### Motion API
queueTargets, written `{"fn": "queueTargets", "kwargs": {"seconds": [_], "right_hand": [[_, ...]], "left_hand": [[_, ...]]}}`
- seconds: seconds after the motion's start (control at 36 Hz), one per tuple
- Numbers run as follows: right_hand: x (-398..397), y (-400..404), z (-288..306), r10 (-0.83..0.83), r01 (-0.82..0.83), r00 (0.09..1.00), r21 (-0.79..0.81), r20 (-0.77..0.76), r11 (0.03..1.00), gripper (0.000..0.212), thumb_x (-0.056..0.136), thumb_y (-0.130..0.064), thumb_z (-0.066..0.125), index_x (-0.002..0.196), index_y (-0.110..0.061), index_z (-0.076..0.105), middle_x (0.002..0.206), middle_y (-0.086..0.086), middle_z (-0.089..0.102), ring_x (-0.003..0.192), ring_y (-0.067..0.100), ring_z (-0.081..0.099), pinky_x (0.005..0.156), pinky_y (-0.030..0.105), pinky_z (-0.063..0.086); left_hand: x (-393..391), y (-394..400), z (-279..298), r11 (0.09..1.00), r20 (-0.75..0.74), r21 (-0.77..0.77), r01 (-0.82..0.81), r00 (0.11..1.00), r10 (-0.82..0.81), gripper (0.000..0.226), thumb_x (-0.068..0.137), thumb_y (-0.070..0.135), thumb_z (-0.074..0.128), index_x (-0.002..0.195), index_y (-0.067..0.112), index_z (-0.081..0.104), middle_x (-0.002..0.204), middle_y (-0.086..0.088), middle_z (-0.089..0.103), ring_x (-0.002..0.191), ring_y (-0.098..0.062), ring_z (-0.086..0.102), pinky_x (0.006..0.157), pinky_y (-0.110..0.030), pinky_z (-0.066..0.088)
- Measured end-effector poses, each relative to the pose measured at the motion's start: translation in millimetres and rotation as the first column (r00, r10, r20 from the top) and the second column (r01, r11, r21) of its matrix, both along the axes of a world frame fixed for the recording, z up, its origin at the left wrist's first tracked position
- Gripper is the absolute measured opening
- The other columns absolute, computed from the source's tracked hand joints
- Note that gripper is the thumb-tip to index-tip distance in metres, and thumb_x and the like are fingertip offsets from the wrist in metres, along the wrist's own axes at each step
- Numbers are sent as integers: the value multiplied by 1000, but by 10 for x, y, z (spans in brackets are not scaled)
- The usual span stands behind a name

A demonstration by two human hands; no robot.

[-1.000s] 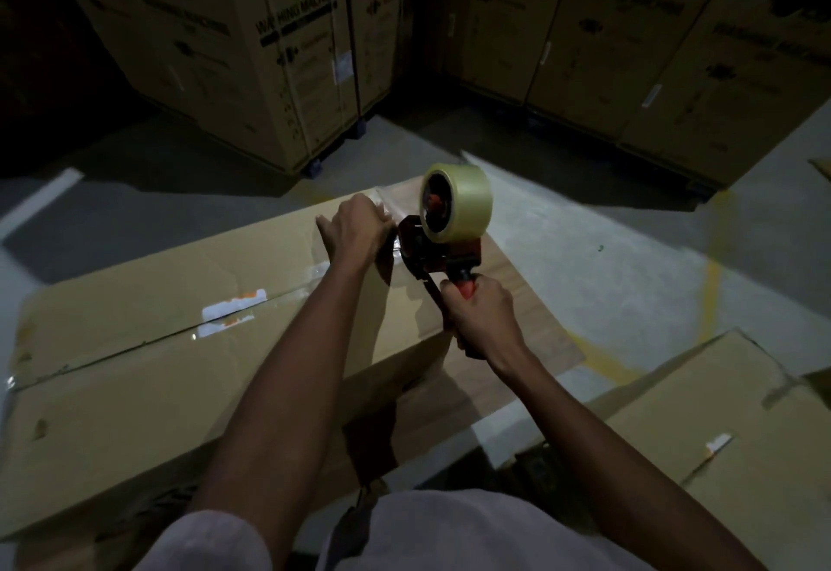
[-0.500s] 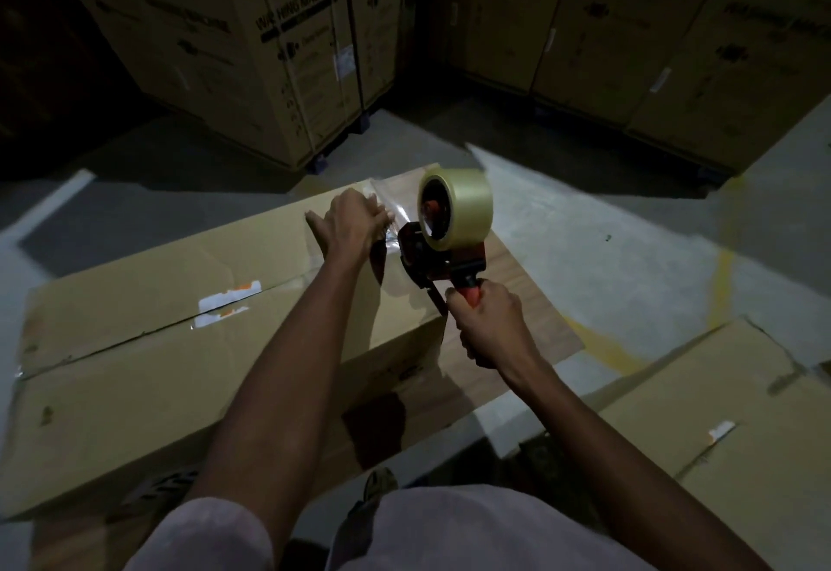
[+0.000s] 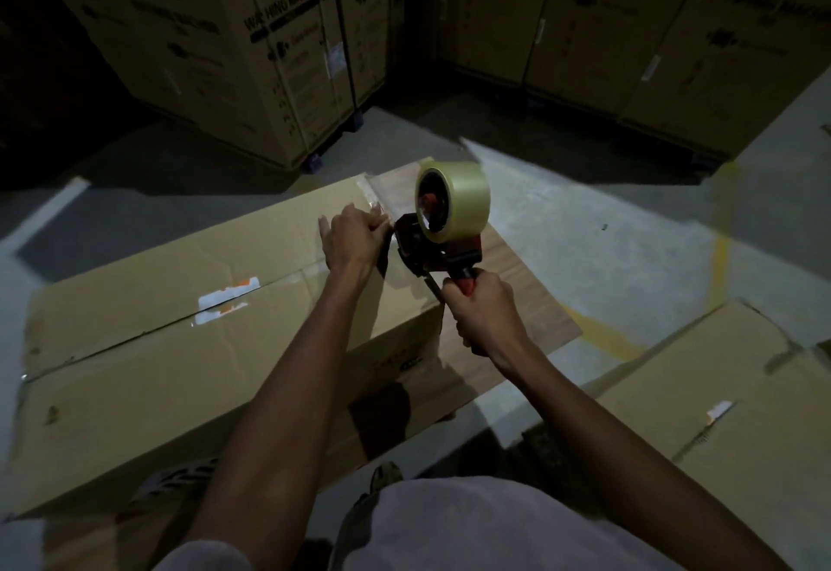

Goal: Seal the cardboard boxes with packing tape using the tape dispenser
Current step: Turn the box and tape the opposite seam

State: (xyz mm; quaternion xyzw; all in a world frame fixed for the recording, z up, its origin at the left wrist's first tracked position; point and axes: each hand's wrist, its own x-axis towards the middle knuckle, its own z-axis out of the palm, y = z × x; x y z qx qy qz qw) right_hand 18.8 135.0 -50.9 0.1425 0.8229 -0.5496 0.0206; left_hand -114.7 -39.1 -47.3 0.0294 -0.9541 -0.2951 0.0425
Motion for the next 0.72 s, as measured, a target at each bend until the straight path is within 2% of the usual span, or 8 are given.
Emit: {"fn": "queueTargets", "kwargs": {"seconds": [0.08,0.17,0.36,0.5,0.72], "right_hand": [[0,5,22,-6,6,1000,1,11,1000,26,86,-33,59,74,-11,58,52,1,54,35,15,46,38,25,39],[2,18,52,5,-5,1000,-7,22,1000,25,86,-34,59,75,-12,57,51,1,54,37,17,48,39,26,41],[10,39,112,14,-15,1000,54,14,998,24,91,-35,61,81,-13,59,61,10,63,41,18,57,38,31,49],[87,56,149,23,-24,1000,101,18,995,25,93,-37,60,87,-13,60,69,19,66,44,24,59,39,44,53],[296,143,93,-6,-1,998,110,67,994,25,93,-39,60,88,-15,60,65,13,62,41,16,55,39,30,48]], "left_hand": [[2,20,33,1000,-12,-6,-23,1000,23,26,98,37,63,112,21,79,120,-15,71,120,-32,60,123,-47,17],[11,14,27,1000,-16,1,-31,999,31,27,97,39,64,110,20,79,115,-13,73,114,-32,63,120,-48,21],[41,-7,-50,999,-26,12,-53,998,53,31,98,41,62,118,22,76,133,-13,65,128,-27,57,125,-47,10],[40,-28,-63,999,-26,12,-53,998,53,30,97,42,63,118,25,75,136,-10,64,133,-24,54,125,-50,6],[25,-34,-94,999,-28,-18,-43,999,42,33,98,47,60,118,27,76,131,-5,68,132,-21,54,124,-50,5]]}}
